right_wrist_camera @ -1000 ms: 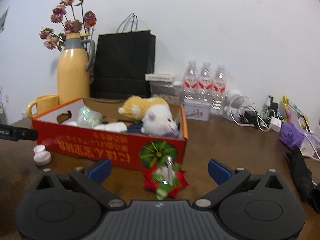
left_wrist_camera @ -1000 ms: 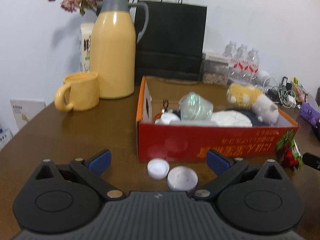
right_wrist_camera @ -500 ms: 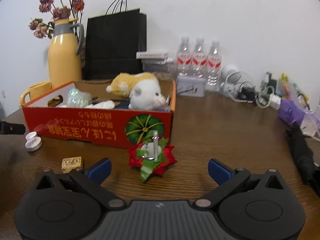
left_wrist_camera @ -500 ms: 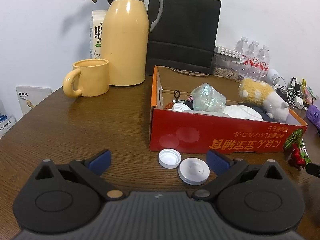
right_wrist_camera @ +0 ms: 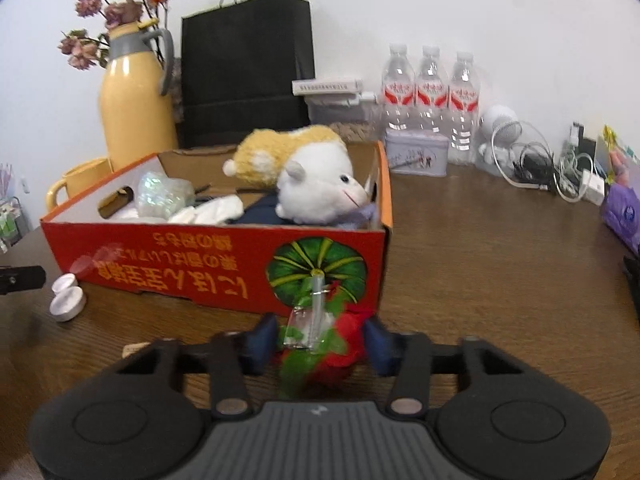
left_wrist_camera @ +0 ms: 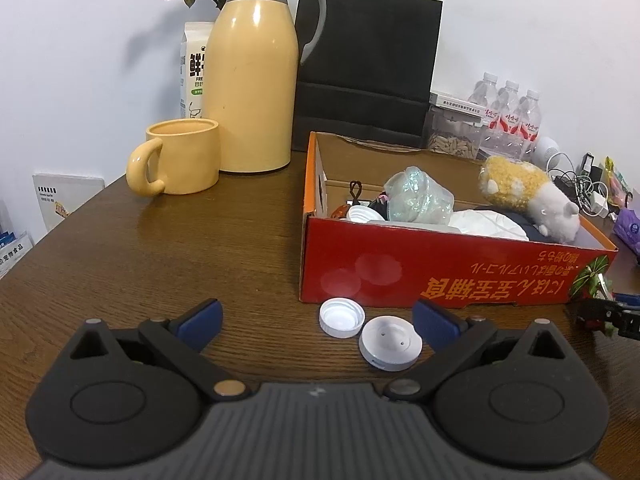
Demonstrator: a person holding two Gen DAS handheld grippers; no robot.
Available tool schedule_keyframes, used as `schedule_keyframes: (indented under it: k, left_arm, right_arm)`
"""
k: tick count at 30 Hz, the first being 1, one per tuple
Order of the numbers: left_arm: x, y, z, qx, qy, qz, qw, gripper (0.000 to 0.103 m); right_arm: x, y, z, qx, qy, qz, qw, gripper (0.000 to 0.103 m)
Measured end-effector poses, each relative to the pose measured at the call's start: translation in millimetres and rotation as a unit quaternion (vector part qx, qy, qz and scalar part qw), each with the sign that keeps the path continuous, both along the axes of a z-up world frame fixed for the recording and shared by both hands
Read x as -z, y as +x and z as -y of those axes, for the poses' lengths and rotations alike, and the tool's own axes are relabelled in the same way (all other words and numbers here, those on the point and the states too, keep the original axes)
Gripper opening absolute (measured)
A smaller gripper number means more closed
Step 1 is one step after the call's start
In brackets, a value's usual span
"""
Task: Organize objects
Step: 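Grasp the red strawberry ornament with the right gripper while the left gripper grasps a small white cap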
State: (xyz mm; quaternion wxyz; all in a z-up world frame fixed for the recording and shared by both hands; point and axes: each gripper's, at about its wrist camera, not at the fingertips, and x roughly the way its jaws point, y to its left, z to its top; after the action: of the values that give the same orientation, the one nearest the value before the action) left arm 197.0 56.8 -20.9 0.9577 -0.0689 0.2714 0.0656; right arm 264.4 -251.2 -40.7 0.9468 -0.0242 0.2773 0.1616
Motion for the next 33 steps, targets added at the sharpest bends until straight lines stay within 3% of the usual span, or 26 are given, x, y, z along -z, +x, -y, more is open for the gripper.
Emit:
schedule_keyframes:
  k: [11, 33]
  left_arm:
    - [0, 1, -2, -0.002, -0.004, -0.001, 1.0000, 0.103]
    - [7, 12, -5, -0.021, 0.008, -0.016, 0.9996, 0.100]
  right_arm:
    - [-11, -21, -2, 0.008, -0.007, 0.075, 0.997, 0.037]
    - [-15, -36, -23, -0.020, -0.015, 0.102, 0.994, 0.037]
